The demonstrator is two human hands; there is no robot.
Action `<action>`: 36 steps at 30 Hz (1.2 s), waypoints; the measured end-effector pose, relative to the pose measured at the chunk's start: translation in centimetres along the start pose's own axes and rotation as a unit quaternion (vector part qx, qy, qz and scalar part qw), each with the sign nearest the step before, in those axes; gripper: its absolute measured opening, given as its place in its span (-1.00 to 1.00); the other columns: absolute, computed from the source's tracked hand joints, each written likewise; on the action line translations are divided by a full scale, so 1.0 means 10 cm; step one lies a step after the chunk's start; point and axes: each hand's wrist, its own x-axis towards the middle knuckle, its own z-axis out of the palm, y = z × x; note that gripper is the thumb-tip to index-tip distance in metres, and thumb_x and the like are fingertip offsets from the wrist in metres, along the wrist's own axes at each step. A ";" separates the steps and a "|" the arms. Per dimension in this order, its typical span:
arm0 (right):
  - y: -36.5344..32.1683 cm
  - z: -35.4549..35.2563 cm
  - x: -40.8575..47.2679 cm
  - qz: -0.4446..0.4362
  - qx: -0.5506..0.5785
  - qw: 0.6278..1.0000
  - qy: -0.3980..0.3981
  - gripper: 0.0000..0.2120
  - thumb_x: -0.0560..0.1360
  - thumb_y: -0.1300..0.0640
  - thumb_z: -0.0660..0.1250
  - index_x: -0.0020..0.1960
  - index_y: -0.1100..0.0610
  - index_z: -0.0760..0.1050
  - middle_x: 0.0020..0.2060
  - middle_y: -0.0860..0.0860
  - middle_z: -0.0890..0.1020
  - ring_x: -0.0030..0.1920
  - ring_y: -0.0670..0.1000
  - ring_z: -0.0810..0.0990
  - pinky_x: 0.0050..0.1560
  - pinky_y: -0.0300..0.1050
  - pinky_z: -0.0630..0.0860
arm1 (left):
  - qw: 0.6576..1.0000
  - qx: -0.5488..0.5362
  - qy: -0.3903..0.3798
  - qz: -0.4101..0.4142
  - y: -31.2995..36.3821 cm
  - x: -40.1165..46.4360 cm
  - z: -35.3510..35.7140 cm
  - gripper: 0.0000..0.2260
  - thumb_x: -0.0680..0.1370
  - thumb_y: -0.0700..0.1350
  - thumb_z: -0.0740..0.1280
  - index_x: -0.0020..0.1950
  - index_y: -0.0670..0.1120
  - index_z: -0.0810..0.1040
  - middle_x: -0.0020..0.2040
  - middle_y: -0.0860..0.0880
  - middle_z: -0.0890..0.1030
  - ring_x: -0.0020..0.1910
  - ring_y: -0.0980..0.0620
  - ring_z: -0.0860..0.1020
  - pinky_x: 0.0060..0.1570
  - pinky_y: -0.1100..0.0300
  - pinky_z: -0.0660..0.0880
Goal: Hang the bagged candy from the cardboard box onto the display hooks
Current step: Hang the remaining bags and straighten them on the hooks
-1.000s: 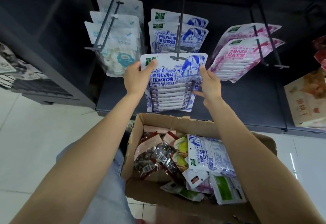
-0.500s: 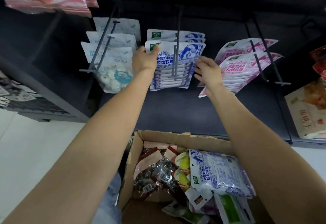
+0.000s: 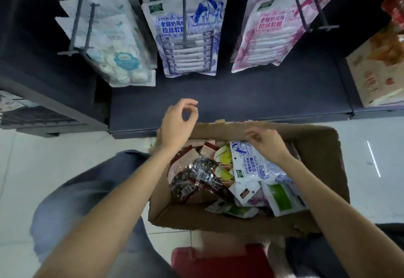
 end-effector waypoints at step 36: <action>-0.82 -0.88 -0.43 -0.133 0.371 0.908 0.142 -0.75 0.64 0.19 0.14 0.29 0.04 0.40 0.08 -0.19 0.59 0.14 -0.18 0.55 0.21 -0.23 0.46 | 0.961 -0.273 0.028 0.016 0.96 -0.03 -0.43 -0.56 0.45 -0.33 0.43 0.19 0.07 0.42 0.09 0.12 0.56 0.04 0.19 0.58 -0.02 0.31 0.51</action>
